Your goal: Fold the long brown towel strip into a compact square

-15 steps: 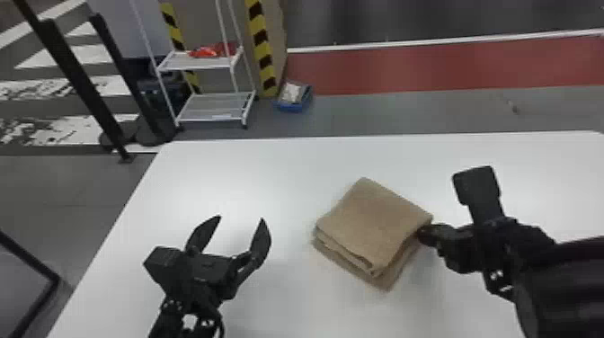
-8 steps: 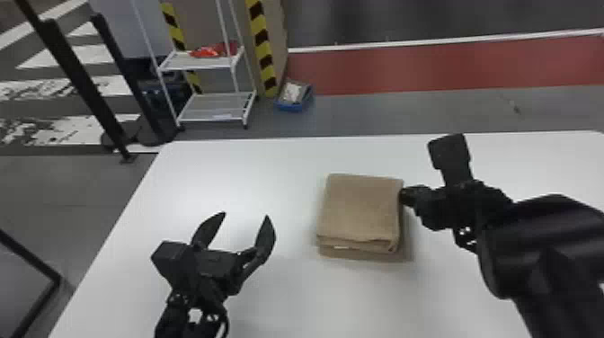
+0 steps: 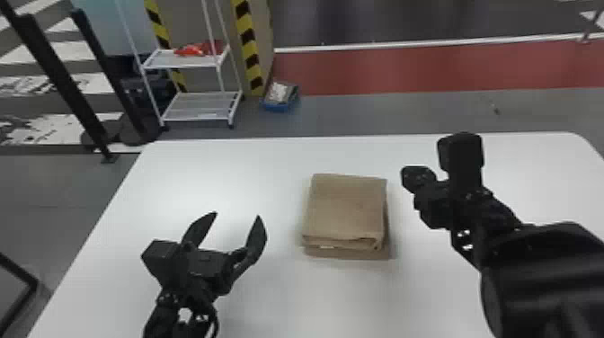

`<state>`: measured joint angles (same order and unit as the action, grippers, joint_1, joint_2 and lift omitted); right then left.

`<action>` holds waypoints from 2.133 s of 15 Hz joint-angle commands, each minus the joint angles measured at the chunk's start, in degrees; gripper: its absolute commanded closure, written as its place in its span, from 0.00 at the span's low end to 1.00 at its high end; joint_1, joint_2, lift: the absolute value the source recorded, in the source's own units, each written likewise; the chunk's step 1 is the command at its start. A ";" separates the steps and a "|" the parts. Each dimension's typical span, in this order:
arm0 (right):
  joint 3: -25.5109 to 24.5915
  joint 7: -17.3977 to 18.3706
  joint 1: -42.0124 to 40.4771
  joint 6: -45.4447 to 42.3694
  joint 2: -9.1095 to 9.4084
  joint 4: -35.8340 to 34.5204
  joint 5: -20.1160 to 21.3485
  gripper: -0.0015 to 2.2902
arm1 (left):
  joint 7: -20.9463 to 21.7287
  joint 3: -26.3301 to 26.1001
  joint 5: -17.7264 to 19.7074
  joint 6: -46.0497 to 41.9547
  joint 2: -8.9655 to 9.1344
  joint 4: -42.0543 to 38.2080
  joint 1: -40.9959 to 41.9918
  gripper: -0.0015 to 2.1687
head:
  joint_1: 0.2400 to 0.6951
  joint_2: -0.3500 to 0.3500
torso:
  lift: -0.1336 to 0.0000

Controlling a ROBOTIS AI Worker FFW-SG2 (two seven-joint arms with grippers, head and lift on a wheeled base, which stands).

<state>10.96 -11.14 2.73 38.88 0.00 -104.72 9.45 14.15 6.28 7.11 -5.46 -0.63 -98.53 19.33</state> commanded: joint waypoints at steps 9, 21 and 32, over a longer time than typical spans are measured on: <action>6.71 -6.35 -13.37 1.69 -0.53 -9.81 4.97 0.88 | 0.00 0.13 0.09 -0.03 -0.16 0.27 0.10 0.03 | 1.00 0.85 | 0.09; 3.63 -6.27 -11.79 -4.81 -0.70 -9.54 2.24 0.88 | 0.09 -0.39 0.18 -0.03 -0.33 0.89 -0.08 0.03 | 1.00 0.79 | 0.09; 0.82 -2.05 6.58 -14.13 0.05 22.27 -1.71 0.88 | 0.00 -0.48 0.18 -0.03 -0.42 1.06 -0.52 0.03 | 1.00 0.74 | 0.09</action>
<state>12.19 -13.31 8.98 25.74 -0.08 -83.90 7.68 14.15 5.88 7.29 -5.62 -1.05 -97.58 19.11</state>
